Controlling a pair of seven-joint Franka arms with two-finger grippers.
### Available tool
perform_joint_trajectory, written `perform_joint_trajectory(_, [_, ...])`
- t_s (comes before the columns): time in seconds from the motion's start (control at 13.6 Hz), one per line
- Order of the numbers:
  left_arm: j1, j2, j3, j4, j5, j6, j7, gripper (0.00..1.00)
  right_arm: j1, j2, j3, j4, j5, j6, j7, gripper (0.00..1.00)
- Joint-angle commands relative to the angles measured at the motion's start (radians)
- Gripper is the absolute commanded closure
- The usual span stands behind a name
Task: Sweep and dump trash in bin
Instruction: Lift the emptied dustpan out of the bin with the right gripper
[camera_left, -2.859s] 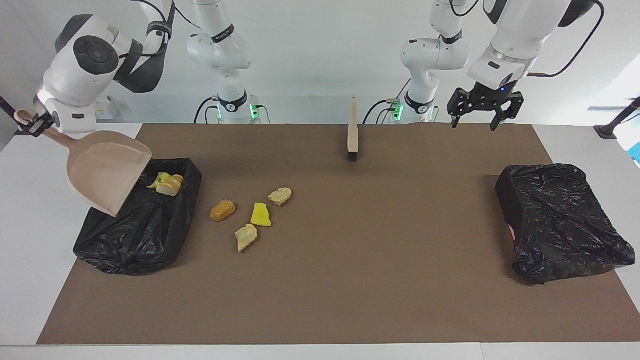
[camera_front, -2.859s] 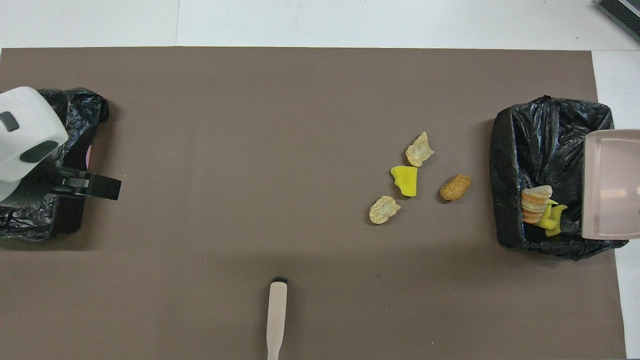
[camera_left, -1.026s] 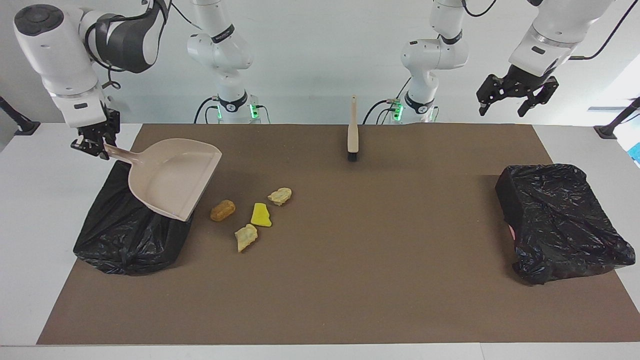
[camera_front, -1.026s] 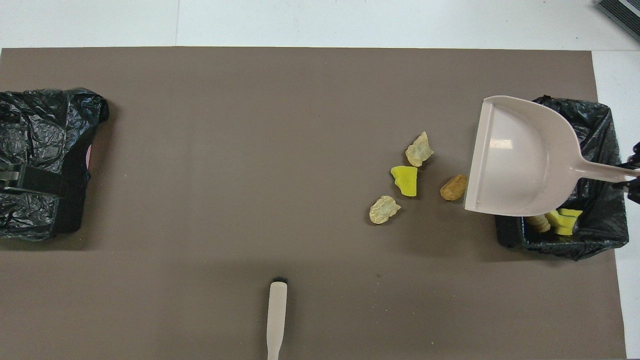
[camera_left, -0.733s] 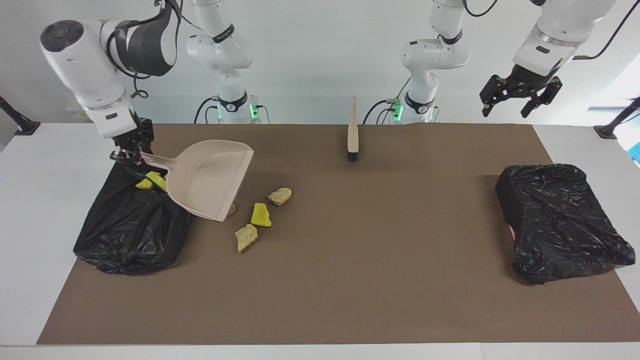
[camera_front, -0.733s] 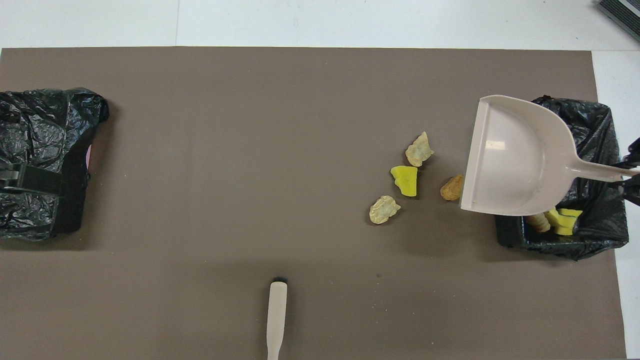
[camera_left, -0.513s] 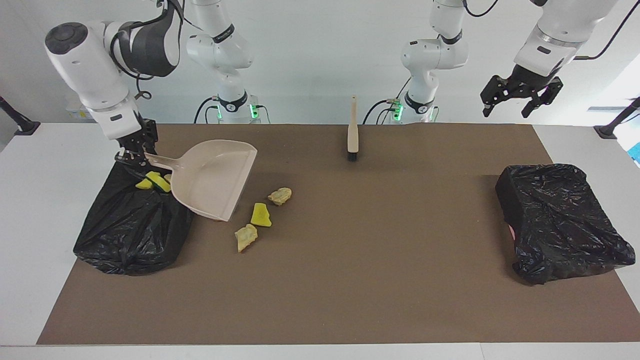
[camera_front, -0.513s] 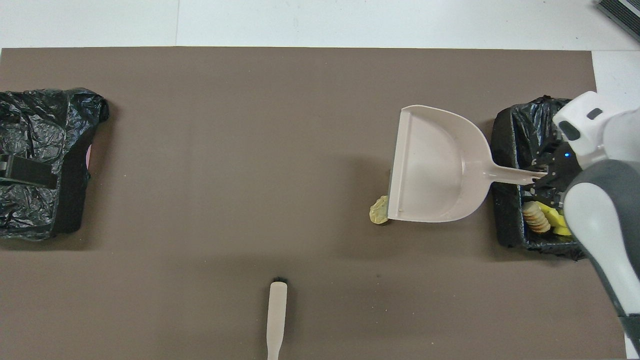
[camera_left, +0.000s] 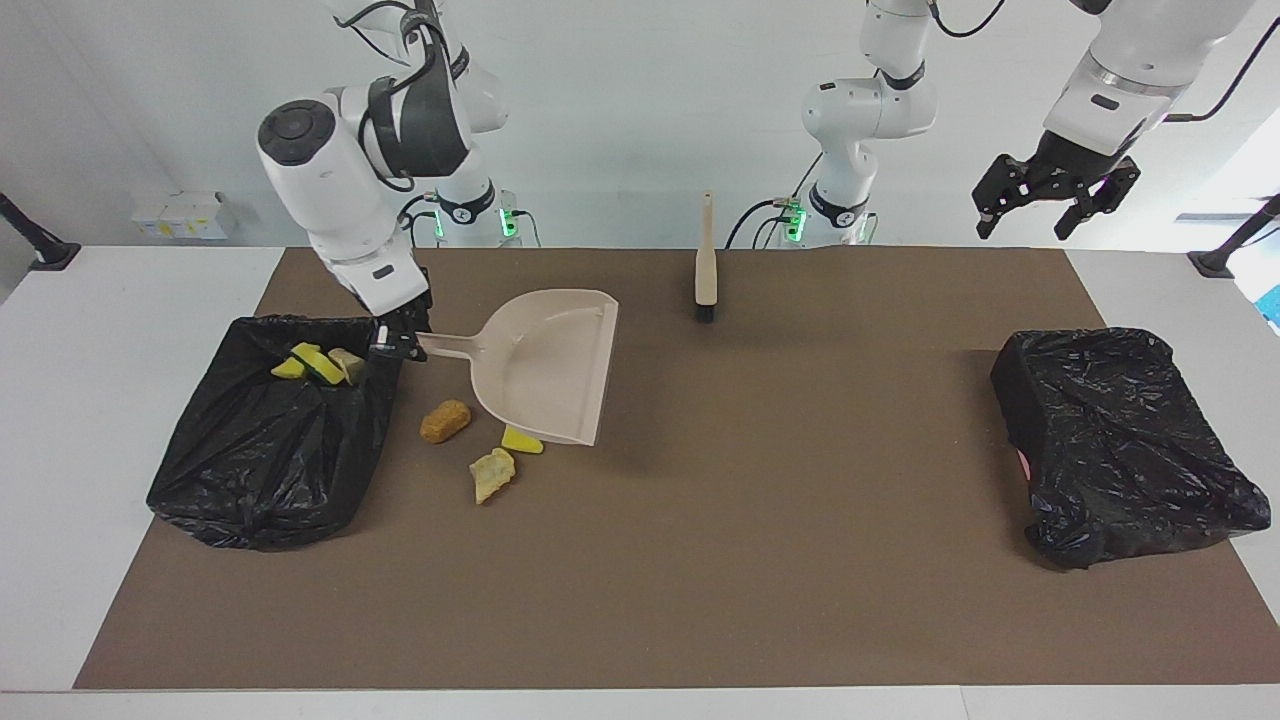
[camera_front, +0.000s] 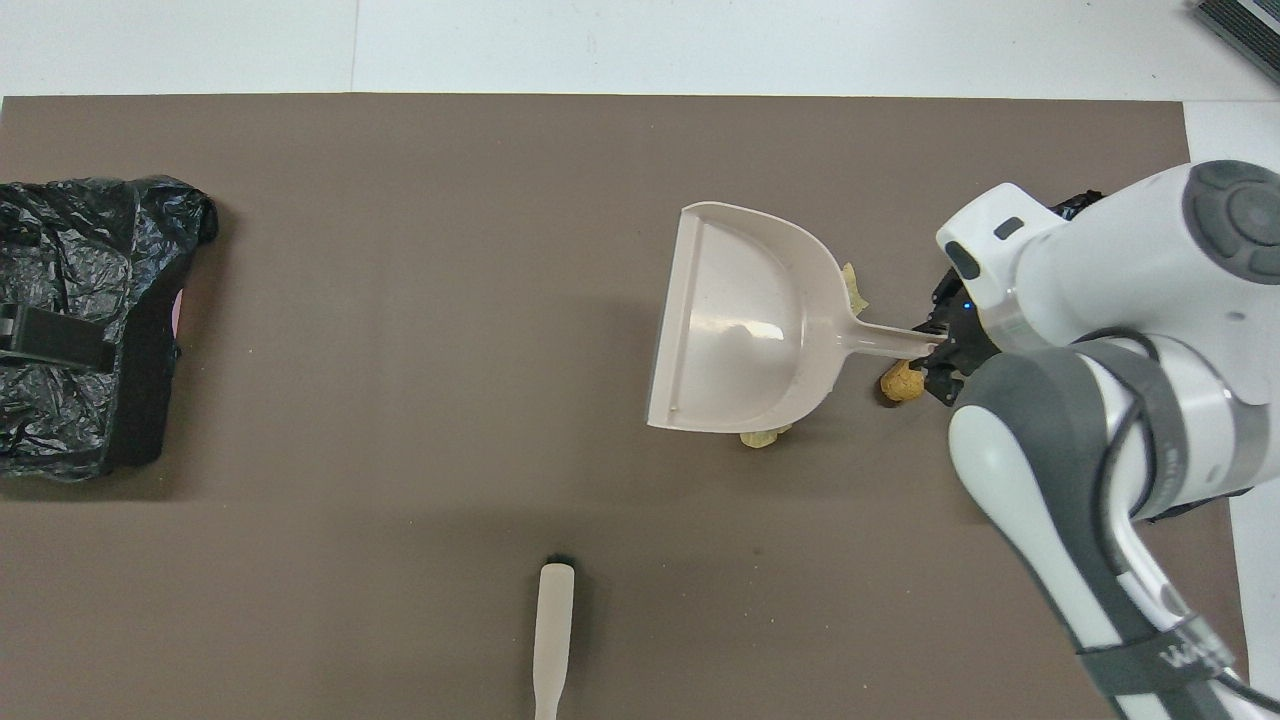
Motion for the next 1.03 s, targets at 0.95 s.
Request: perform_joint_trajectory(0.95, [0.013,-0.001,-0.006,0.011,-0.013,-0.002,0.007,0.00,0.297,0.206,-0.006,0.123,0.006,0.156,0.747,1.00])
